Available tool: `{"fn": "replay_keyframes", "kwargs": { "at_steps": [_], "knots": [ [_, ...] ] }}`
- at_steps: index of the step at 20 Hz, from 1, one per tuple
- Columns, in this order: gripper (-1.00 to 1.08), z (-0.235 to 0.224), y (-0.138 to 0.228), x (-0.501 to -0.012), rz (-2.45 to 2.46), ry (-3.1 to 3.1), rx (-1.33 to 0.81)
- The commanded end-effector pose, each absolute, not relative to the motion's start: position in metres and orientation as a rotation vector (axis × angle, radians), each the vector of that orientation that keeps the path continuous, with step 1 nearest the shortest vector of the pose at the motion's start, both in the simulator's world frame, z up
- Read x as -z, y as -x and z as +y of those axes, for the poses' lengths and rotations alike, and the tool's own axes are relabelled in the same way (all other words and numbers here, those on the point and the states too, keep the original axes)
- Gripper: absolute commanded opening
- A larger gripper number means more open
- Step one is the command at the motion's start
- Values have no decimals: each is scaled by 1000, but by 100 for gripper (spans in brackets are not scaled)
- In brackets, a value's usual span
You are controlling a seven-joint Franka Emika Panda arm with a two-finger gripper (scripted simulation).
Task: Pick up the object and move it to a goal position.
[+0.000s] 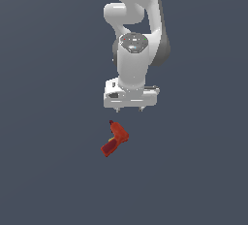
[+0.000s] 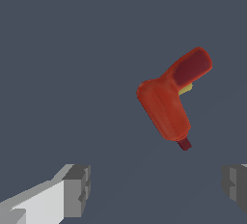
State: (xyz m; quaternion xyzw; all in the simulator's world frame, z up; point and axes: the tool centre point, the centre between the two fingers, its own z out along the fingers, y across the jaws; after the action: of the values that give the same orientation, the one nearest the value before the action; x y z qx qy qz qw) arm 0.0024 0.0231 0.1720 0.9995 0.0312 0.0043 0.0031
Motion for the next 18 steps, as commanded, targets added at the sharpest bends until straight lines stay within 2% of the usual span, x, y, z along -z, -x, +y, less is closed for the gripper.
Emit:
{"fn": "replay_keyframes", "kwargs": {
  "at_steps": [1,18],
  "knots": [
    [108,23,-2,-172,98,-3134,-14],
    [108,19,-6,-175,99,-3140,-30]
  ]
}}
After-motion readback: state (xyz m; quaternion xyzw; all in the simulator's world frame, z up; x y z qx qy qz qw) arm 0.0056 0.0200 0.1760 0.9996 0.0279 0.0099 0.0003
